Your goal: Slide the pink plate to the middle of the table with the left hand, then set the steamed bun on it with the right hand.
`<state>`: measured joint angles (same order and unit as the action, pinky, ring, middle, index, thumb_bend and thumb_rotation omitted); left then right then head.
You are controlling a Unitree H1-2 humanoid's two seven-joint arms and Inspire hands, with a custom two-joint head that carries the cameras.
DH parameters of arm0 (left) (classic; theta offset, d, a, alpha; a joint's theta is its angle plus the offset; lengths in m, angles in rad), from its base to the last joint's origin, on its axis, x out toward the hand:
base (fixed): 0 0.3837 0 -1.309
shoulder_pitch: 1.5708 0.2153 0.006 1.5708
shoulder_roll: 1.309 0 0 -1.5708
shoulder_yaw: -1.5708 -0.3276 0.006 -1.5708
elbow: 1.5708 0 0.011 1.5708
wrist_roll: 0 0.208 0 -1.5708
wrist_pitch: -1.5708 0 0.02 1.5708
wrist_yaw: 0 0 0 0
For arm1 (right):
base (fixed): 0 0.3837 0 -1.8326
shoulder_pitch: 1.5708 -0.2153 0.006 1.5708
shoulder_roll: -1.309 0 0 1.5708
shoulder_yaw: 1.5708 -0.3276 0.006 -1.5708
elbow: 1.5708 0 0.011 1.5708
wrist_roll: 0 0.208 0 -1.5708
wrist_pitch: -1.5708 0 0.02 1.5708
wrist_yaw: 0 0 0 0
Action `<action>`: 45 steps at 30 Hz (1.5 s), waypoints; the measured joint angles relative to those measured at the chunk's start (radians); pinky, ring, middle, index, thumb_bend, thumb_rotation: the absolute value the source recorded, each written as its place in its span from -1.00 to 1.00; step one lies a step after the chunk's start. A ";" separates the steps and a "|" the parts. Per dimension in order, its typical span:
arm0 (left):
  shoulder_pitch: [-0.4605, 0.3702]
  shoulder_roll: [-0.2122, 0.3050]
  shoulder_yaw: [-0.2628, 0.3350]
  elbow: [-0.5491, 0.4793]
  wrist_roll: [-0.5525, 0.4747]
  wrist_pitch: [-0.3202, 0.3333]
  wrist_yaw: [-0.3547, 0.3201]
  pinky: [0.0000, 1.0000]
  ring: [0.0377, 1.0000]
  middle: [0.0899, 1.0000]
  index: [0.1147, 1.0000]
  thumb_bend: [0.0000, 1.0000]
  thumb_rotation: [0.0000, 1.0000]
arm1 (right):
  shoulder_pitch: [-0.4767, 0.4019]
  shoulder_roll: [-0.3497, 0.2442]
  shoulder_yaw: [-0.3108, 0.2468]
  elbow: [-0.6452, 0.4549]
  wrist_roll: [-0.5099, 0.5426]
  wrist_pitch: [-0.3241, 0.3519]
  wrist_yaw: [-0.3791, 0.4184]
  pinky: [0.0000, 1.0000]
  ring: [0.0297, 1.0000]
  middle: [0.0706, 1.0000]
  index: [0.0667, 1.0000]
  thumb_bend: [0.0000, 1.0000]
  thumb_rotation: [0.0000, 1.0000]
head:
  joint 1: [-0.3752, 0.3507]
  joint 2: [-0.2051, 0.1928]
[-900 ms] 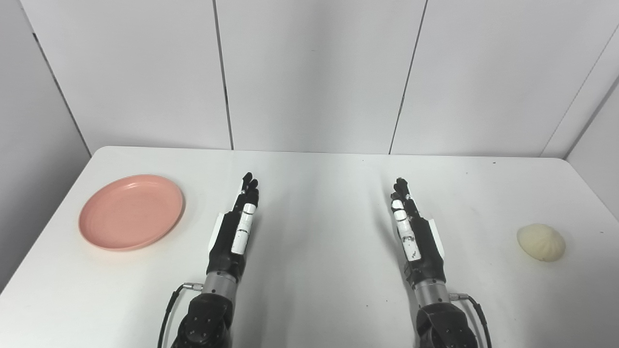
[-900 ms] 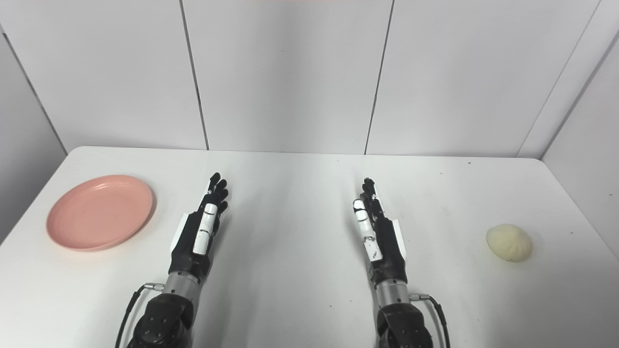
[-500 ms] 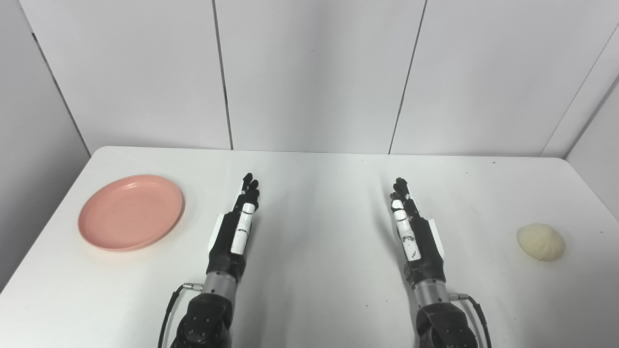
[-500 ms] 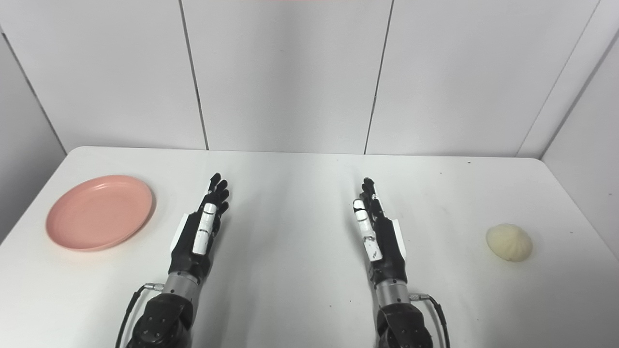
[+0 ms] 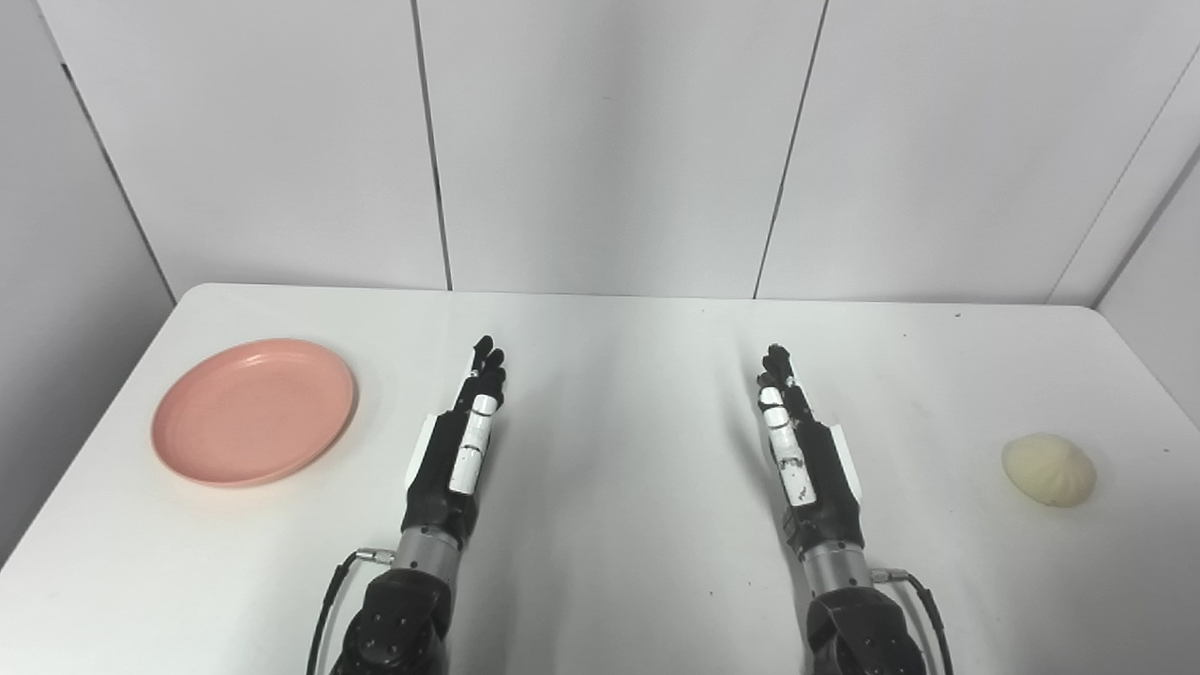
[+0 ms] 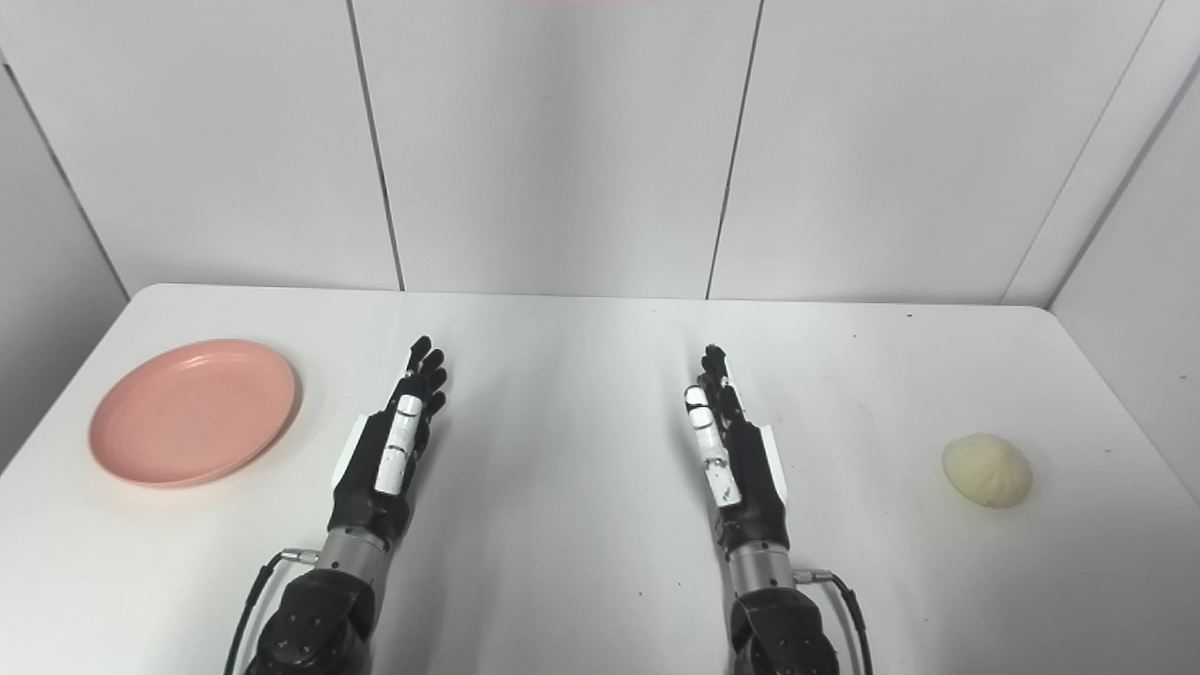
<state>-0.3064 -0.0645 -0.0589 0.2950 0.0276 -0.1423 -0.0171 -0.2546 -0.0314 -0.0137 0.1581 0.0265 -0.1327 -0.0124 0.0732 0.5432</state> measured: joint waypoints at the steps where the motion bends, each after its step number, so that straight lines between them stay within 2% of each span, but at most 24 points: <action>1: -0.001 0.000 -0.003 0.002 0.001 0.000 0.000 1.00 1.00 1.00 1.00 0.26 1.00 | 0.000 -0.002 0.000 0.000 0.002 0.000 0.000 1.00 0.96 0.95 0.93 0.19 0.81 | 0.006 -0.003; 2: -0.002 0.000 -0.006 0.004 0.004 0.000 0.002 1.00 1.00 1.00 1.00 0.25 1.00 | 0.000 -0.004 0.000 0.000 0.005 0.000 0.002 1.00 0.96 0.95 0.93 0.20 0.81 | 0.007 -0.003; 4: -0.005 0.000 -0.014 0.009 0.024 -0.001 0.011 1.00 1.00 1.00 1.00 0.24 1.00 | 0.000 -0.010 -0.002 0.001 0.017 0.000 0.007 1.00 0.94 0.94 0.92 0.17 0.78 | 0.054 -0.017; 6: -0.015 -0.001 -0.021 0.025 0.047 -0.004 0.023 1.00 1.00 1.00 1.00 0.28 1.00 | 0.001 -0.016 -0.008 0.002 0.036 0.000 0.021 1.00 0.93 0.95 0.93 0.13 0.78 | 0.150 -0.051; 8: -0.038 -0.006 -0.019 0.059 0.060 -0.009 0.042 1.00 1.00 1.00 1.00 0.31 1.00 | 0.002 -0.025 -0.012 0.005 0.048 -0.001 0.032 1.00 0.94 0.96 0.95 0.16 0.78 | 0.171 -0.058; 9: -0.053 -0.009 -0.017 0.080 0.066 -0.015 0.054 1.00 1.00 1.00 1.00 0.31 1.00 | 0.001 -0.031 -0.014 0.008 0.058 -0.003 0.040 1.00 0.94 0.96 0.96 0.21 0.76 | 0.206 -0.077; 11: -0.076 -0.012 -0.014 0.117 0.070 -0.042 0.067 1.00 1.00 1.00 1.00 0.32 1.00 | -0.006 -0.042 -0.021 0.021 0.079 -0.015 0.055 1.00 0.95 0.98 0.97 0.19 0.78 | 0.220 -0.086; 12: -0.083 -0.013 -0.012 0.127 0.073 -0.046 0.075 1.00 1.00 1.00 1.00 0.32 1.00 | -0.012 -0.047 -0.025 0.031 0.085 -0.027 0.063 1.00 0.95 0.98 0.98 0.19 0.78 | 0.244 -0.103; 13: -0.090 -0.015 -0.009 0.138 0.078 -0.049 0.083 1.00 1.00 1.00 1.00 0.31 1.00 | -0.015 -0.053 -0.029 0.039 0.088 -0.036 0.069 1.00 0.95 0.99 0.99 0.11 0.79 | 0.244 -0.103; 15: -0.099 -0.019 0.007 0.148 0.087 -0.052 0.112 0.99 0.99 0.98 0.97 0.31 1.00 | -0.023 -0.065 -0.035 0.051 0.100 -0.045 0.080 1.00 0.94 0.99 0.99 0.00 0.79 | 0.278 -0.132; 17: -0.103 -0.024 0.023 0.153 0.114 -0.058 0.170 1.00 0.96 0.95 0.95 0.43 1.00 | -0.028 -0.070 -0.043 0.066 0.108 -0.065 0.083 1.00 0.95 1.00 0.99 -0.04 0.80 | 0.278 -0.132; 19: -0.108 -0.027 0.038 0.159 0.130 -0.062 0.223 1.00 0.99 0.99 0.99 0.44 1.00 | -0.028 -0.072 -0.046 0.066 0.116 -0.073 0.085 1.00 0.97 1.00 0.99 -0.05 0.80 | 0.290 -0.146; 22: -0.130 -0.022 0.065 0.184 0.118 -0.109 0.241 0.96 0.97 0.96 0.97 0.42 1.00 | -0.028 -0.072 -0.046 0.061 0.123 -0.073 0.091 1.00 0.99 1.00 1.00 -0.08 0.80 | 0.307 -0.160; 25: -0.134 -0.007 0.097 0.176 0.123 -0.114 0.284 0.99 0.98 0.96 0.96 0.39 1.00 | -0.021 -0.071 -0.047 0.044 0.127 -0.071 0.092 1.00 1.00 1.00 1.00 -0.13 0.82 | 0.309 -0.160; 29: -0.134 0.045 0.127 0.164 0.116 -0.114 0.288 1.00 0.99 0.94 0.93 0.50 1.00 | -0.017 -0.072 -0.048 0.031 0.126 -0.058 0.088 1.00 1.00 1.00 1.00 -0.19 0.85 | 0.321 -0.167; 36: -0.139 0.097 0.196 0.004 0.094 -0.036 0.301 1.00 0.90 0.86 0.86 0.53 1.00 | -0.004 -0.072 -0.052 0.013 0.123 -0.029 0.087 1.00 1.00 1.00 1.00 -0.22 0.88 | 0.330 -0.175; 39: -0.144 0.106 0.222 -0.014 0.064 -0.015 0.300 1.00 0.88 0.83 0.84 0.55 1.00 | -0.001 -0.072 -0.052 0.008 0.122 -0.026 0.087 1.00 1.00 1.00 1.00 -0.24 0.90 | 0.332 -0.180; 41: -0.144 0.115 0.242 -0.026 0.044 0.000 0.298 1.00 0.80 0.78 0.80 0.55 1.00 | 0.000 -0.070 -0.052 0.005 0.122 -0.023 0.087 1.00 1.00 1.00 1.00 -0.29 0.92 | 0.335 -0.178; 45: -0.149 0.153 0.281 -0.039 0.030 0.007 0.302 0.99 0.75 0.73 0.74 0.49 1.00 | 0.004 -0.070 -0.052 0.000 0.124 -0.020 0.087 1.00 1.00 1.00 1.00 -0.35 0.94 | 0.341 -0.180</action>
<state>-0.4550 0.0882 0.2218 0.2561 0.0572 -0.1351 0.2845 -0.2502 -0.1015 -0.0658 0.1578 0.1505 -0.1530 0.0748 0.4142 0.3636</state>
